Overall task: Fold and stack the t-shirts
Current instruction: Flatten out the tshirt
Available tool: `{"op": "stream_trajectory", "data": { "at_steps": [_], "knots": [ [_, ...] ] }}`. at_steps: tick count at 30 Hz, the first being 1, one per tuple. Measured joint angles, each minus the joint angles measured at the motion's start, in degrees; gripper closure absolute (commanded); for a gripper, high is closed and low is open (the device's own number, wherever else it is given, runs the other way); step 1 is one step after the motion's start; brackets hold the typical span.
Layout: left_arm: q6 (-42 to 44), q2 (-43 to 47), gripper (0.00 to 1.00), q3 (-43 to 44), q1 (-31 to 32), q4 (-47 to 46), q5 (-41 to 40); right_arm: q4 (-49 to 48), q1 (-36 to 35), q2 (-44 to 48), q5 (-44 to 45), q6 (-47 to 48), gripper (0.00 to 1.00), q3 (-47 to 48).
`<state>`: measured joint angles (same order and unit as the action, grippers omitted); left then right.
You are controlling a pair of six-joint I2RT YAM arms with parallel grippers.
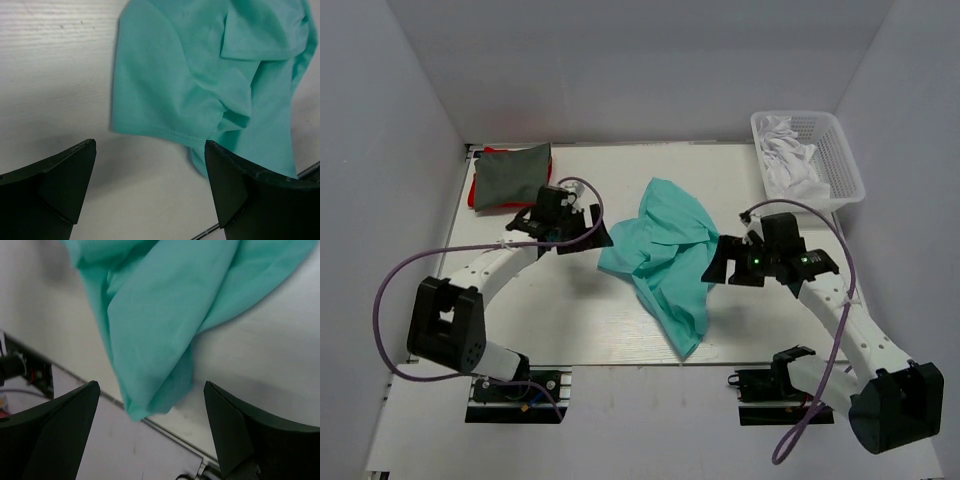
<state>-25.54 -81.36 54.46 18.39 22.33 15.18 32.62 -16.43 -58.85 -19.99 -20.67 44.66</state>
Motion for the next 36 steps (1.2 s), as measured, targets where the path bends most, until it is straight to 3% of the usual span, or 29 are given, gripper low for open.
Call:
{"op": "stream_trajectory", "data": {
  "at_steps": [9,14,16,24,28,29,31,32,36],
  "knots": [
    [-1.4,-6.4,0.14,-4.2,5.6,1.2,-7.2,11.8,-15.1,3.7,-3.1,-1.9,0.1,0.0],
    [-2.9,-10.2,0.22,-4.2,6.1,-0.4,-10.6,14.5,-27.6,-1.2,-0.6,-3.0,0.1,8.0],
    [-3.5,-10.6,0.3,-4.1,6.1,-1.4,-11.3,13.9,-32.2,-4.4,1.2,-2.6,0.1,12.0],
    [-3.8,-12.1,0.3,-4.1,7.1,-6.2,-11.9,12.5,-44.2,-15.0,9.0,-0.1,0.1,14.7],
    [-4.0,-13.7,0.5,-3.5,7.6,-8.4,-11.6,12.5,-47.2,-16.3,13.7,0.0,0.1,14.7],
    [-4.0,-14.4,0.65,-2.9,7.8,-8.8,-11.4,12.3,-47.7,-16.8,14.9,-0.2,0.1,14.5],
    [-4.0,-15.8,0.83,-2.3,8.4,-9.6,-11.3,12.0,-49.0,-17.7,17.8,-1.0,0.1,13.4],
    [-3.8,-16.2,1.0,-2.1,8.6,-9.9,-11.3,11.8,-49.6,-17.9,19.0,-1.4,0.1,12.6],
    [-3.8,-16.1,1.0,-2.3,9.6,-10.0,-11.1,11.3,-52.2,-19.3,22.2,-2.4,0.1,9.6]
  ]
}}
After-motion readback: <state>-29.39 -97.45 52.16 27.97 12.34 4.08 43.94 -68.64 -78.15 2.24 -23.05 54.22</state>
